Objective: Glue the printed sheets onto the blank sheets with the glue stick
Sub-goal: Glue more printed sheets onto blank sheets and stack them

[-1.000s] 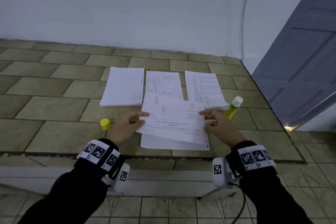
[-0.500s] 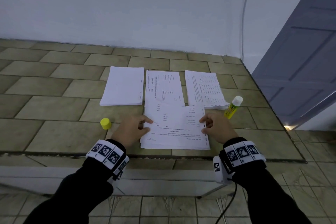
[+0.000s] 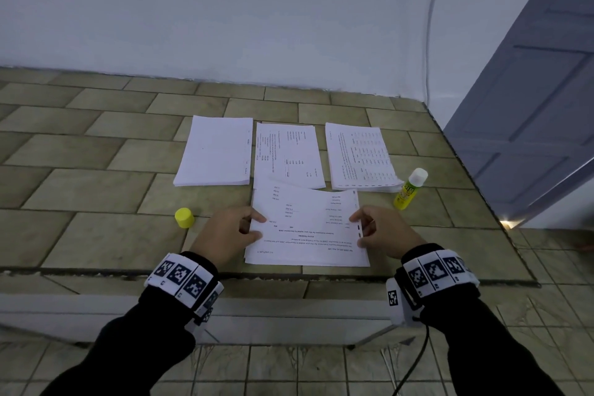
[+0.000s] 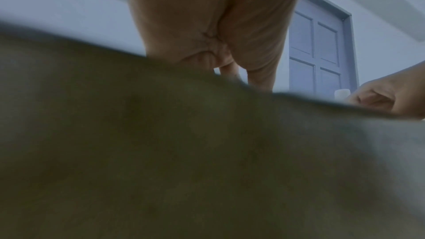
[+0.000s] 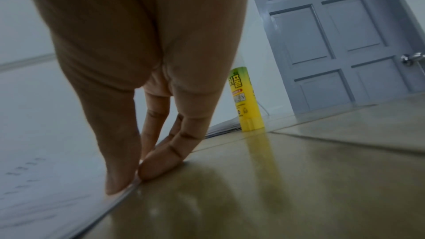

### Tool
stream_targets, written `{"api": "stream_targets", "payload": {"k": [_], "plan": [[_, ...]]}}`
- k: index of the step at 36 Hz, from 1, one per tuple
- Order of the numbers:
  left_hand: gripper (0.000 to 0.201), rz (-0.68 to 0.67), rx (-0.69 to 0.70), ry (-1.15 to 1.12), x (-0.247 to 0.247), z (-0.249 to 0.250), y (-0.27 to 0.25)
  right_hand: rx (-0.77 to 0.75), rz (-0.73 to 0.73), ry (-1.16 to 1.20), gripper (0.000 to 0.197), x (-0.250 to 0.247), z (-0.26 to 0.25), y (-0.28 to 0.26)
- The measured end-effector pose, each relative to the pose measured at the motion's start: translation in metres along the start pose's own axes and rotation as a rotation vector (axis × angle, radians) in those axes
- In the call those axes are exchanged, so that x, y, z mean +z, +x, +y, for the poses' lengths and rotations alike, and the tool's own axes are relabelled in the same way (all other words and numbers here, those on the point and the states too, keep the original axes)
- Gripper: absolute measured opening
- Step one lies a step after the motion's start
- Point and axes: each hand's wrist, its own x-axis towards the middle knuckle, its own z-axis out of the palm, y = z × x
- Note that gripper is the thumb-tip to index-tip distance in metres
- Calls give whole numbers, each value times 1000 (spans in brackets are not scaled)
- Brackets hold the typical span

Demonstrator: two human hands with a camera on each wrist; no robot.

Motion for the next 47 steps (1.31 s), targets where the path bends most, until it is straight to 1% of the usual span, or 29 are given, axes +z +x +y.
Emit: {"api": "stream_targets", "payload": {"k": [4, 8, 17, 33, 43, 45, 47], "plan": [[26, -8, -7, -3, 0, -1, -1, -17, -4, 2, 46, 1, 3, -1], [32, -32, 2, -22, -1, -1, -2, -34, -12, 26, 46, 1, 6, -1], [34, -23, 3, -111, -1, -2, -9, -55, -18, 57, 46, 1, 12, -4], [35, -17, 7, -140, -2, 1, -13, -60, -18, 149, 48, 1, 12, -9], [35, 0, 4, -117, -1, 1, -14, -48, -9, 156, 47, 1, 11, -12], [34, -10, 28, -84, -1, 0, -13, -52, 1, 135, 47, 2, 10, -12], [31, -23, 54, 3, -1, -1, -12, -55, 8, 101, 47, 3, 8, -12]]}}
